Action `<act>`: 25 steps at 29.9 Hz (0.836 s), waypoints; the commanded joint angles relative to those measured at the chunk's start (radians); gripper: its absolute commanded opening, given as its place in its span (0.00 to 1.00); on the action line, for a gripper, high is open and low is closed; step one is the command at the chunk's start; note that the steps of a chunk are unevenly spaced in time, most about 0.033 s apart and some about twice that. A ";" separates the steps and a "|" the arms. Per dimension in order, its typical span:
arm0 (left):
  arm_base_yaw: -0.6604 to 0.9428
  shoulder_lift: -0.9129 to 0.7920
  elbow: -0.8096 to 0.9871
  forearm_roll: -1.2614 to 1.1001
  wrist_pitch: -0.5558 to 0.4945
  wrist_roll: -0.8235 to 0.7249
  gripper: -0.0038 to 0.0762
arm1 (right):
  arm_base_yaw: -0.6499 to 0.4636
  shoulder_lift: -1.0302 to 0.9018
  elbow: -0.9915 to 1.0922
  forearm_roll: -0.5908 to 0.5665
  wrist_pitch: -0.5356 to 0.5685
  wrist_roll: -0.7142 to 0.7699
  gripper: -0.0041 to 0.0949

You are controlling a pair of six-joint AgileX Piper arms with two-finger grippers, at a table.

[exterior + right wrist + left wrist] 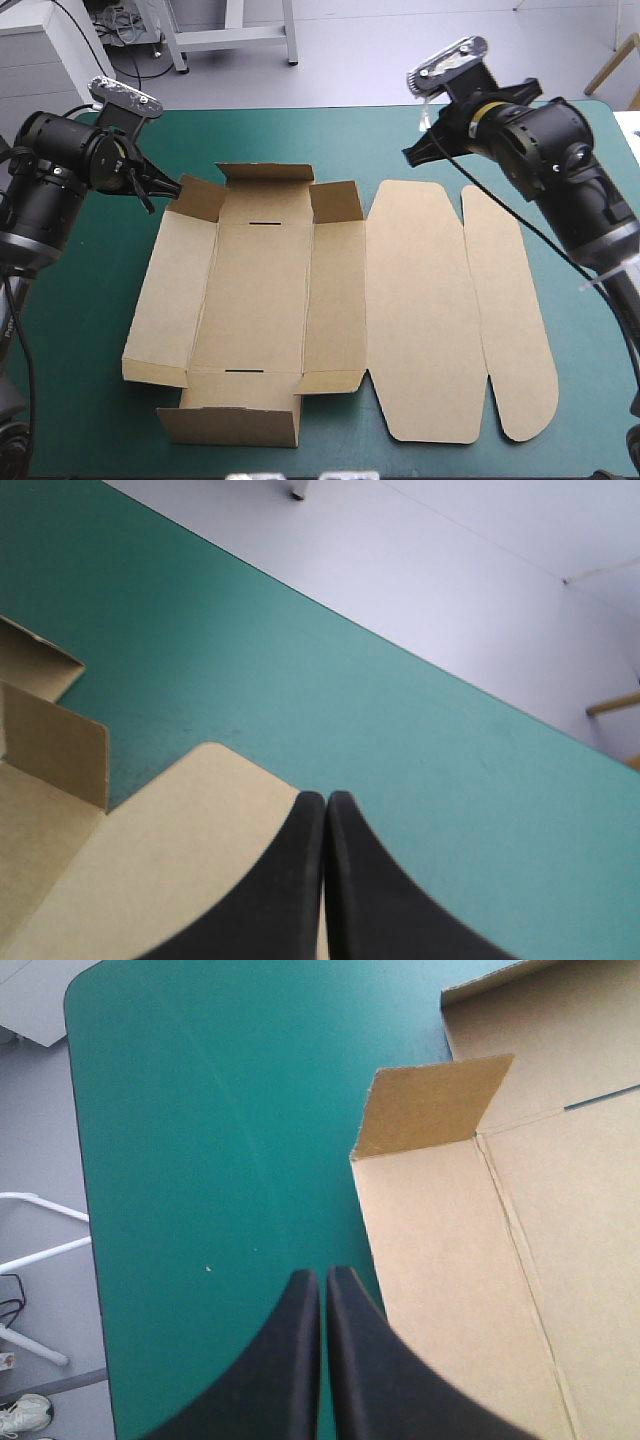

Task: Fold the box

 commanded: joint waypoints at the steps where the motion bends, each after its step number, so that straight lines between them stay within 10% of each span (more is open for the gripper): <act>1: -0.001 -0.053 -0.023 0.031 0.045 0.012 0.06 | -0.078 -0.076 -0.031 -0.007 0.038 0.028 0.02; 14: 0.040 -0.070 -0.023 -0.058 0.045 0.087 0.06 | -0.520 -0.152 0.127 0.336 0.219 -0.193 0.02; 25: 0.603 -0.070 0.029 -0.647 0.047 0.360 0.07 | -0.586 -0.187 0.318 0.384 0.152 -0.218 0.02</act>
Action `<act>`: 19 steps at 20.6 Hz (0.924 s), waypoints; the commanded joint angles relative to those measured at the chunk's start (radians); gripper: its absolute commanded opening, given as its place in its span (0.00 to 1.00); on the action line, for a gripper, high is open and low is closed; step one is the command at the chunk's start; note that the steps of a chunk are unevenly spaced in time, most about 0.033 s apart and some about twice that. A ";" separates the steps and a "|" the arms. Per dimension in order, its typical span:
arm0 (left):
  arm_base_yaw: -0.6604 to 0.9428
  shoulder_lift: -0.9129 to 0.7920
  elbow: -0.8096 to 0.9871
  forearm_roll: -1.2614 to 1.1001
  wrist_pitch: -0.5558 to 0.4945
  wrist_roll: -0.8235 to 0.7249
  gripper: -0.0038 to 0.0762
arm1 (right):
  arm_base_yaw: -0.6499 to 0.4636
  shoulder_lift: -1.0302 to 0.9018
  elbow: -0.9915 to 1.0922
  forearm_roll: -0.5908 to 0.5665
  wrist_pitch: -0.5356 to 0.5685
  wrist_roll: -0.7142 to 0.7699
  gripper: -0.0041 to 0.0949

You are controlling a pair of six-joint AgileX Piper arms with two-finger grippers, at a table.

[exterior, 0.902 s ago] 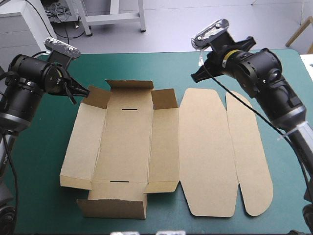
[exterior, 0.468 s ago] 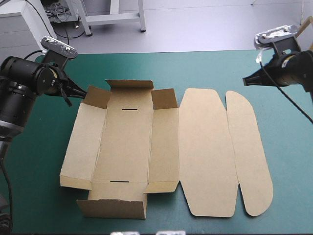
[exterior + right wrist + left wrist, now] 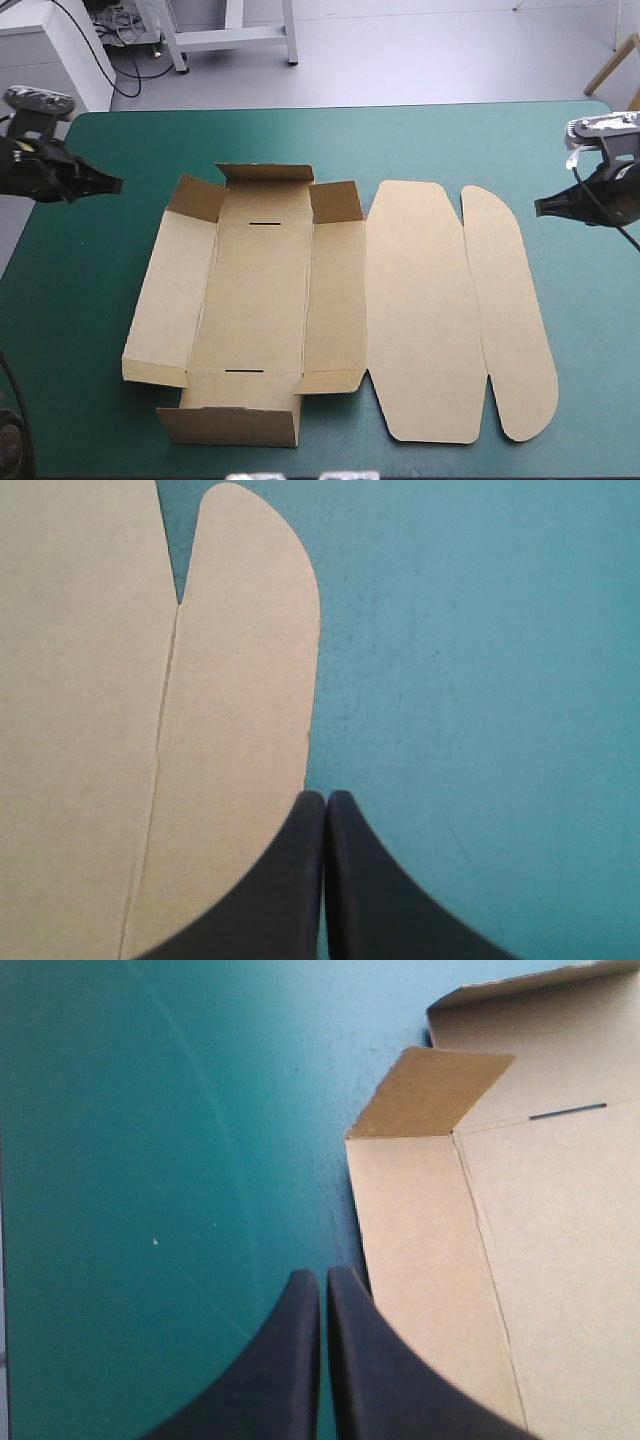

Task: Fold the box

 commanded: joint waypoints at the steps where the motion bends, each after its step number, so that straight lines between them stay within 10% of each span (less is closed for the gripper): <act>1: 0.160 -0.037 0.014 -0.139 0.046 0.063 0.07 | -0.007 -0.046 0.019 0.041 -0.094 -0.024 0.02; 9: 0.518 -0.038 0.191 -0.334 0.046 0.171 0.07 | -0.007 -0.051 0.060 0.068 -0.162 -0.063 0.02; 19: 0.523 -0.014 0.255 -0.302 0.047 0.035 0.19 | -0.007 -0.054 0.068 0.132 -0.195 -0.088 0.02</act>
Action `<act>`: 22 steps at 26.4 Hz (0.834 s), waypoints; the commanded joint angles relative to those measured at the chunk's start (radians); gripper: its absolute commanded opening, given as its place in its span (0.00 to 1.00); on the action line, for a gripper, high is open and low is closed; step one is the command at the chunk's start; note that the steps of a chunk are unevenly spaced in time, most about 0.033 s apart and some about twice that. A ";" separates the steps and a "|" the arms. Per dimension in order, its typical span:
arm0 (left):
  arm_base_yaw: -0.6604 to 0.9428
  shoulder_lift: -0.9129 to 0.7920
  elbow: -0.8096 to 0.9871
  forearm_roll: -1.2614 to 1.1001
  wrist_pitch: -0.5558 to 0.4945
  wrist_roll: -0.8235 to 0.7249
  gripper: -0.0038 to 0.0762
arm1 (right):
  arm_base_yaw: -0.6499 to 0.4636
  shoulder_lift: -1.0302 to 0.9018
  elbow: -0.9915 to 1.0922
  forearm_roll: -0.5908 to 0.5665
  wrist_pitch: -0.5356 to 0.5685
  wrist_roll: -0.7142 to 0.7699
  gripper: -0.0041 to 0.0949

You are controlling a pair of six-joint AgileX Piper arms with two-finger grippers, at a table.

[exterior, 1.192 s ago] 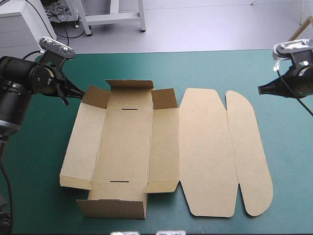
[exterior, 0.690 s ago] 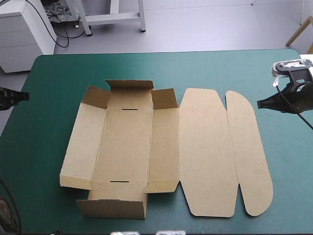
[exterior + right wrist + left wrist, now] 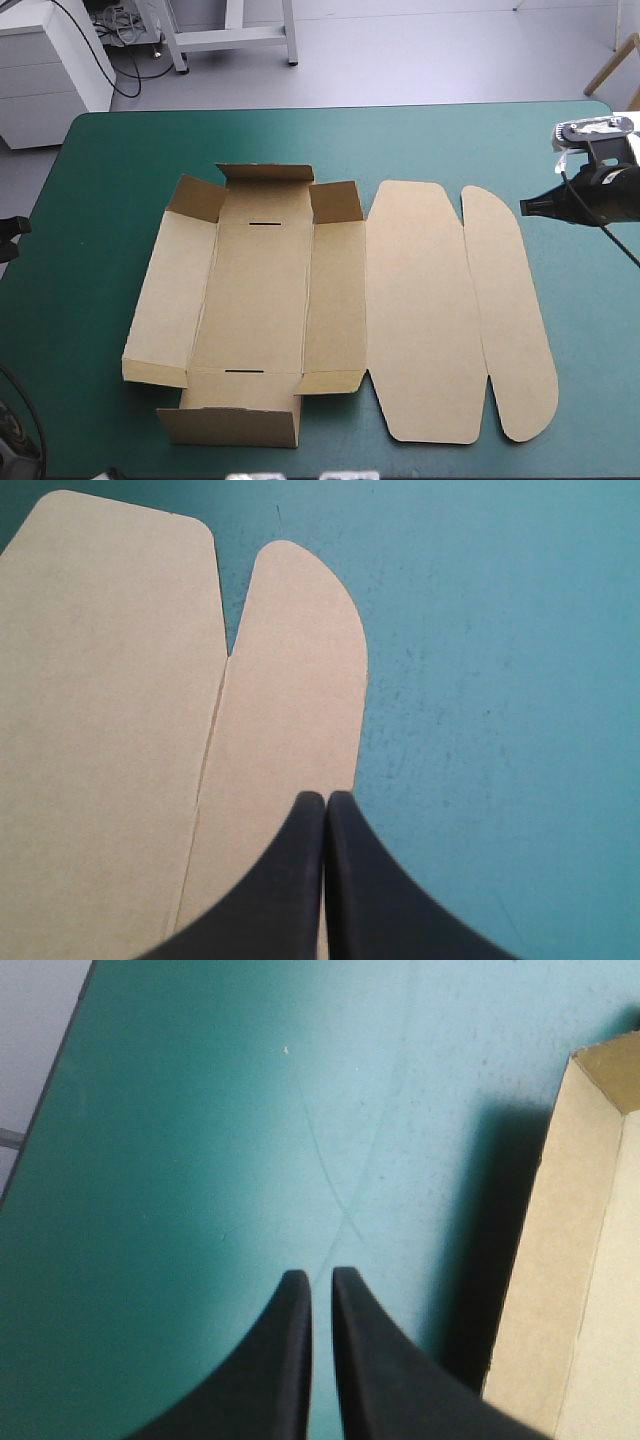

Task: Fold the box

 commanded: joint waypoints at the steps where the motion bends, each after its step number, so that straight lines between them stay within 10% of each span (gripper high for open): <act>1: 0.000 -0.013 -0.003 -0.081 0.049 -0.012 0.24 | -0.007 -0.037 -0.012 0.031 -0.051 -0.028 0.02; 7: 0.000 0.037 0.109 -0.145 0.047 0.036 0.77 | -0.007 -0.041 0.009 0.037 -0.059 -0.042 0.02; 22: -0.010 0.097 0.376 -0.329 0.029 0.258 0.79 | -0.007 -0.041 0.009 0.039 -0.065 -0.042 0.02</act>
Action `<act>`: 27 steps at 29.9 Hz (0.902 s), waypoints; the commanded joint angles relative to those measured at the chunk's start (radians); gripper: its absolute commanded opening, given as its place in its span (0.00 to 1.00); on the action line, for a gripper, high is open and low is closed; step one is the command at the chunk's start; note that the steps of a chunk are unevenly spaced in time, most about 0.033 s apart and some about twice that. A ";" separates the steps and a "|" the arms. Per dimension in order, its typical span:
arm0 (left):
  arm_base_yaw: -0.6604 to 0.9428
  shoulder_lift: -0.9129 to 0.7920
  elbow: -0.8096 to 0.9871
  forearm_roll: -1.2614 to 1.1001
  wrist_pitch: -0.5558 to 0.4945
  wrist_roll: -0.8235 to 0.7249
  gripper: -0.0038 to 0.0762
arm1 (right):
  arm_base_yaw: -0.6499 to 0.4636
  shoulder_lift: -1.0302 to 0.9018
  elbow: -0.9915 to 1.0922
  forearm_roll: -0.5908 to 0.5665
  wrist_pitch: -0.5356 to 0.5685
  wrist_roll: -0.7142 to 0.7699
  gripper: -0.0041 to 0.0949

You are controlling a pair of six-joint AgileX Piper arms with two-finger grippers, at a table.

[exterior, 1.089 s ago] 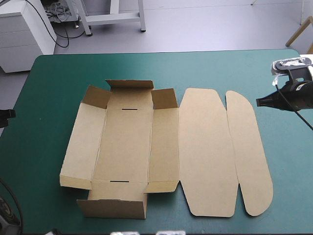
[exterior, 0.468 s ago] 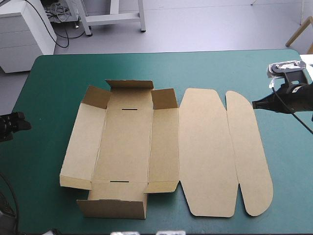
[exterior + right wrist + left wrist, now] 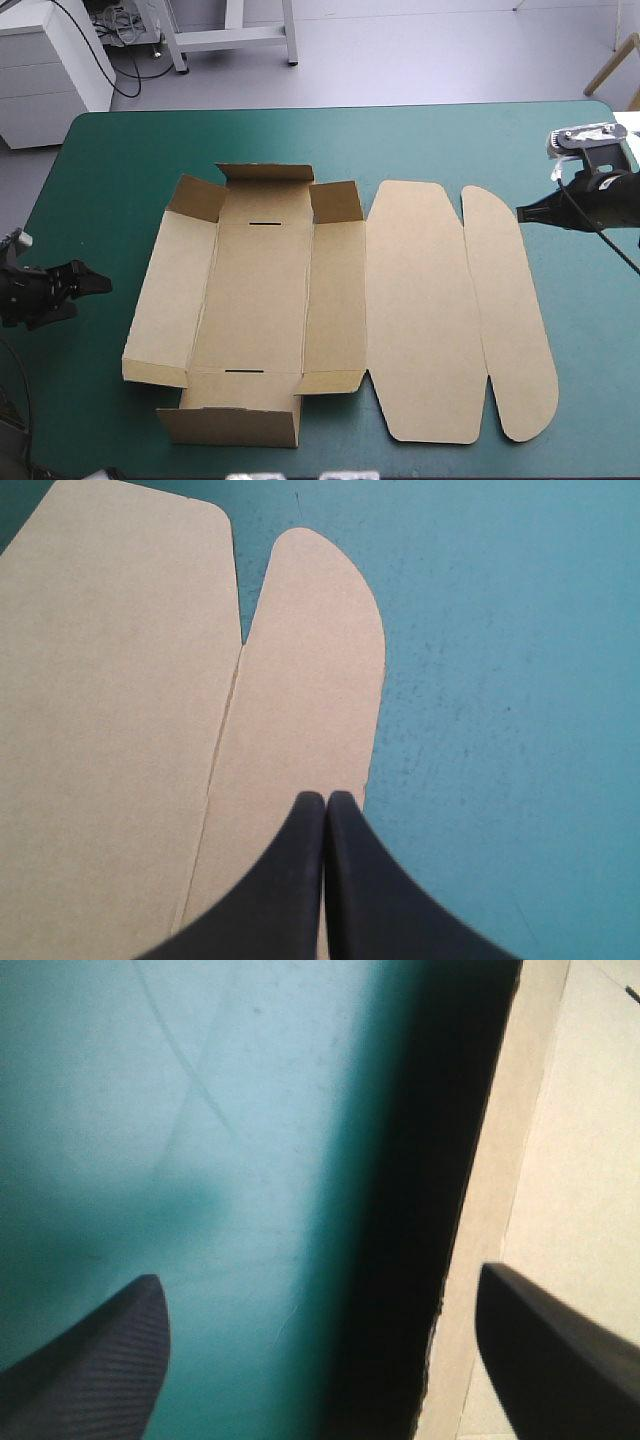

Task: Fold the box

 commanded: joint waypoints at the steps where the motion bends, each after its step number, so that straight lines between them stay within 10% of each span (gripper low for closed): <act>1: -0.022 -0.027 0.016 -0.087 0.055 0.029 0.79 | -0.007 -0.032 -0.028 0.015 -0.050 -0.010 0.02; 27: -0.404 0.133 0.027 -0.009 0.092 0.069 0.74 | -0.007 -0.032 -0.028 0.020 -0.039 -0.012 0.02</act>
